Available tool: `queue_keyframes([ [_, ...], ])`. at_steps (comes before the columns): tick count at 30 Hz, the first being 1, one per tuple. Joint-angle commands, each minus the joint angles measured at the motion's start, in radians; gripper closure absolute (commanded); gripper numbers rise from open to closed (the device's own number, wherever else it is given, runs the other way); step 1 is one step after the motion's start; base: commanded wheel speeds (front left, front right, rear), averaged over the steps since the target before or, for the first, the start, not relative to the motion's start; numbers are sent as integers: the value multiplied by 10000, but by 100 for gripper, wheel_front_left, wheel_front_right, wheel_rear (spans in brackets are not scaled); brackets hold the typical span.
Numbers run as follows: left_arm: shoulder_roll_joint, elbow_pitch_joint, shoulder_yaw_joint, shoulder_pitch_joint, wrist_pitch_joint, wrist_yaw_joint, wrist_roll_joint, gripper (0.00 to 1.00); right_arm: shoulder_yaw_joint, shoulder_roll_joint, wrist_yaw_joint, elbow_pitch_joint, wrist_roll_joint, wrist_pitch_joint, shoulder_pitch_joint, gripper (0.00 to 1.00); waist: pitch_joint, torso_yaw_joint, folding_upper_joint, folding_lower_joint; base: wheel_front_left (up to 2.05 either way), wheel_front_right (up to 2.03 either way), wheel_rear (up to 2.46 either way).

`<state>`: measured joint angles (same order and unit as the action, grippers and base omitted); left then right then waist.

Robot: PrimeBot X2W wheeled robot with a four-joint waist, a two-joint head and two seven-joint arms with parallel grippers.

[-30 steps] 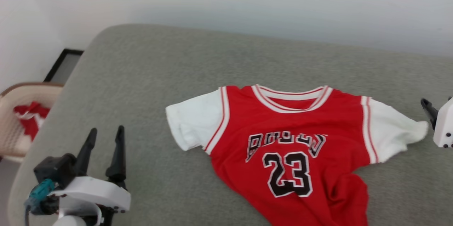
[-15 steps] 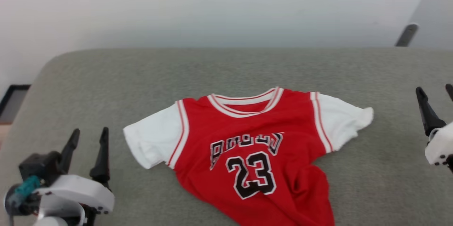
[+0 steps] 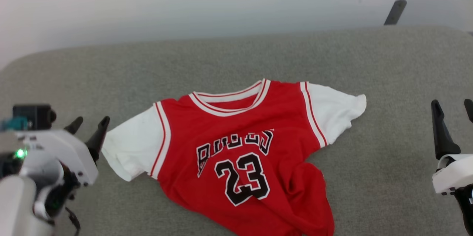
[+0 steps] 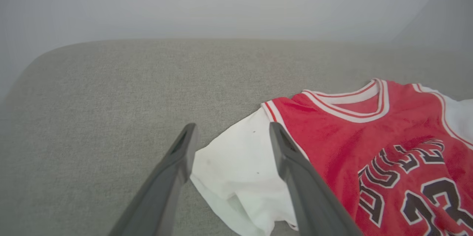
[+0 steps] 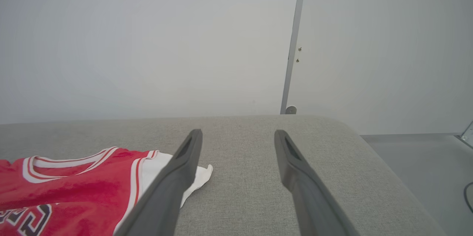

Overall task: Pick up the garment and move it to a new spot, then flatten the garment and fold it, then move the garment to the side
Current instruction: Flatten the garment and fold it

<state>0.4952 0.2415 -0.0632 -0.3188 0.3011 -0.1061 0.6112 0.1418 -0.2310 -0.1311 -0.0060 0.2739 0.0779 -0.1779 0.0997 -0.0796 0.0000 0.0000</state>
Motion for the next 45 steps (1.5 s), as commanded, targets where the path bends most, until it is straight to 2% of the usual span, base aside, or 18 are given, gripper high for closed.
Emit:
queue_keyframes([
  [1, 178, 324, -181, -506, 620, -109, 319, 0, 30, 113, 6, -161, -66, 89, 74, 0, 354, -185, 0, 0, 0, 0, 0],
  [7, 650, 1669, -682, -1701, 2501, -193, 1031, 0, -39, 291, 6, -476, -85, 246, -148, 0, 831, -331, 0, 0, 0, 0, 0],
  [11, 904, 2562, -1101, -2299, 3366, -217, 1005, 0, -94, 304, 6, -557, -34, 258, -227, 0, 1098, -400, 0, 0, 0, 0, 0],
  [19, 1068, 4028, -1689, -3374, 3836, -231, 907, 0, -100, 240, 6, -691, 57, 399, -461, 0, 1614, -521, 0, 0, 0, 0, 0],
  [25, 899, 4997, -1953, -3763, 3784, -238, 1040, 0, -174, 129, 6, -847, 108, 587, -557, 0, 1899, -559, 0, 0, 0, 0, 0],
  [26, 847, 5142, -2010, -3787, 3825, -237, 1110, 5, -191, 103, 6, -872, 133, 653, -563, 0, 1928, -550, 0, 0, 0, 0, 0],
  [27, 791, 5263, -2068, -3788, 3870, -238, 1184, 52, -200, 95, 6, -891, 147, 727, -586, 0, 1953, -541, 0, 0, 0, 0, 0],
  [28, 749, 5356, -2166, -3799, 3914, -239, 1219, 66, -173, 103, 6, -911, 173, 810, -631, 0, 1979, -524, 0, 0, 0, 0, 0],
  [29, 749, 5356, -2166, -3799, 3914, -239, 1219, 66, -173, 103, 6, -911, 173, 810, -631, 0, 1979, -524, 0, 0, 0, 0, 0],
  [30, 705, 5425, -2242, -3799, 3979, -239, 1316, 100, -154, 108, 6, -923, 212, 892, -684, 0, 2007, -498, 0, 0, 0, 0, 0],
  [37, 652, 5394, -2795, -4089, 3866, -243, 1714, 100, 55, 45, 6, -429, 619, 2442, -1323, 0, 2192, -176, 0, 0, 0, 0, 0],
  [45, 360, 5215, -3467, -4666, 3430, -245, 2104, 100, -349, -648, 6, 1156, 969, 3882, -2854, 0, 2470, 387, 0, 0, 0, 0, 0],
])
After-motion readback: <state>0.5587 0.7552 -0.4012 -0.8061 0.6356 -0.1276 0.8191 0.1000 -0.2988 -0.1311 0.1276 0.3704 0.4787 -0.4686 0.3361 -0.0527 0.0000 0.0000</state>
